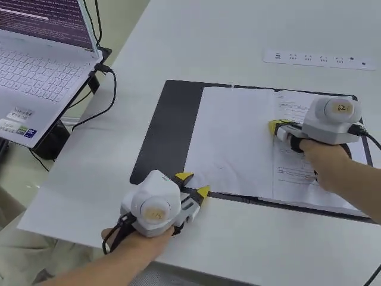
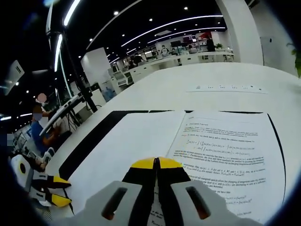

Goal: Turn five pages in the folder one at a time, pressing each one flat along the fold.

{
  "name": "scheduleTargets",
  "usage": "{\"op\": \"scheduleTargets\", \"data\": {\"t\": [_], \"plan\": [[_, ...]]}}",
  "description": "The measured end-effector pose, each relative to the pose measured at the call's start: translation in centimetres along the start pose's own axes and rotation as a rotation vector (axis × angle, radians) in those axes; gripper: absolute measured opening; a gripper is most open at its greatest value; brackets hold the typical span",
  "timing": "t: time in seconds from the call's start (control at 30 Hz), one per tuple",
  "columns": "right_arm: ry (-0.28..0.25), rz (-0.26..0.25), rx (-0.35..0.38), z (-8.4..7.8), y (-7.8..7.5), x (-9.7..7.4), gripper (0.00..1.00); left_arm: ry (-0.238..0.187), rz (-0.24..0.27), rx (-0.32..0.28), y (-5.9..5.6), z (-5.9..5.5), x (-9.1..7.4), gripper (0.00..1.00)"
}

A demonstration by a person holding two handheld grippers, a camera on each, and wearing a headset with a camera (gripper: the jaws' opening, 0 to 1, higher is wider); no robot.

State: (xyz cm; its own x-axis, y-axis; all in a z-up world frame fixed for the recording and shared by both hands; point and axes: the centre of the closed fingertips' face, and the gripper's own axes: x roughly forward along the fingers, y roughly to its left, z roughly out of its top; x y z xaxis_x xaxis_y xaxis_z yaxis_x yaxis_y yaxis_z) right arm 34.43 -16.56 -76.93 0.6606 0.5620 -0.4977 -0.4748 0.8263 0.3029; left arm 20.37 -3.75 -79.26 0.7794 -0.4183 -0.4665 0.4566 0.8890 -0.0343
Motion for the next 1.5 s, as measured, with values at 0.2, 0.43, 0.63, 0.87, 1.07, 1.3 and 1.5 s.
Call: {"op": "scheduleTargets", "data": {"t": [0.2,0.43,0.63,0.87,1.07,1.3,1.5], "plan": [[-0.006,0.007,0.012,-0.6,0.8,-1.3,0.0,-0.001,0.0,0.003,0.0,0.0,0.0,0.24],[0.008,0.011,0.004,-2.1,1.9,-2.7,0.0,-0.002,0.0,0.0,-0.1,0.1,-0.2,0.24],[0.018,0.022,0.01,-3.3,2.7,-3.9,0.0,-0.004,-0.001,0.003,-0.1,0.2,-0.3,0.24],[0.044,0.037,-0.023,-4.9,3.8,-4.8,0.0,-0.007,-0.001,0.002,-0.2,0.3,-0.5,0.24],[0.054,0.033,-0.021,-6.3,4.6,-6.0,0.0,-0.007,-0.001,0.0,-0.2,0.3,-0.5,0.24],[0.073,0.047,-0.004,-8.5,5.5,-7.9,0.0,-0.003,-0.001,-0.001,-0.2,0.3,-0.5,0.24],[0.094,0.052,0.029,-9.6,6.4,-9.1,0.0,0.004,-0.003,0.006,-0.2,0.3,-0.5,0.24]]}}
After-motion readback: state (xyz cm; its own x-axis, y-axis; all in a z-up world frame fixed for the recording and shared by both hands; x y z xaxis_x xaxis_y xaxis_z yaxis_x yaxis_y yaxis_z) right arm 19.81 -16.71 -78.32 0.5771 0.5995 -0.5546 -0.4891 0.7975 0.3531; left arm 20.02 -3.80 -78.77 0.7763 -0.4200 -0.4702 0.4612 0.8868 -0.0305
